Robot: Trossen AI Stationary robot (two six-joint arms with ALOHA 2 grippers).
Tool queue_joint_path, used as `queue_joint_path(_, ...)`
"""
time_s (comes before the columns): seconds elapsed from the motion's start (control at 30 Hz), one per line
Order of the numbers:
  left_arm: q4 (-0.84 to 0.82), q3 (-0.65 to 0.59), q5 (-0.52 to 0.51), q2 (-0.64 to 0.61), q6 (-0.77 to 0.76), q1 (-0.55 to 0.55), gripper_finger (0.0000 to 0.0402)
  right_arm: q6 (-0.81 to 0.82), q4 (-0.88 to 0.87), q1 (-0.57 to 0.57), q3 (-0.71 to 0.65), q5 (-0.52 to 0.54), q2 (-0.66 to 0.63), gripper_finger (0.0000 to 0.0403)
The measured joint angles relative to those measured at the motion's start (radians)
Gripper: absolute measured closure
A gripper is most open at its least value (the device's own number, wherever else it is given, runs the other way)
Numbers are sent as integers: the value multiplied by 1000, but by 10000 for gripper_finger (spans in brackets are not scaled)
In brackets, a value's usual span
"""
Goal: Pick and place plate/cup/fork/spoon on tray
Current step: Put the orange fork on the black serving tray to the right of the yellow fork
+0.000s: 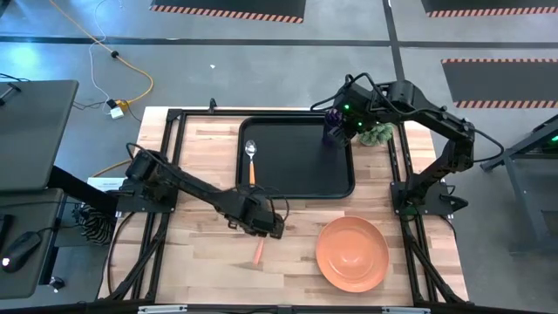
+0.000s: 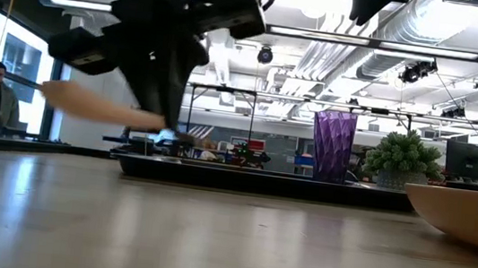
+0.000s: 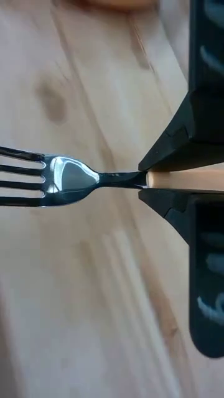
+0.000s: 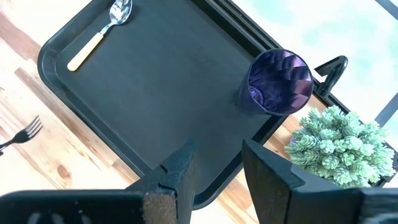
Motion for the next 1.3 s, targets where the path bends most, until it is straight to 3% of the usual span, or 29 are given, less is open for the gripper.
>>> queue_joint_path(0.37,-101,0,-31,-84,104,163,376,-39,0,-3,0,0,0,281)
queue_joint_path(0.9,-100,1,-1,-86,361,494,377,-146,1,-85,0,0,0,281)
queue_joint_path(1.3,13,-91,11,-80,388,640,372,-209,2,-171,0,0,0,281)
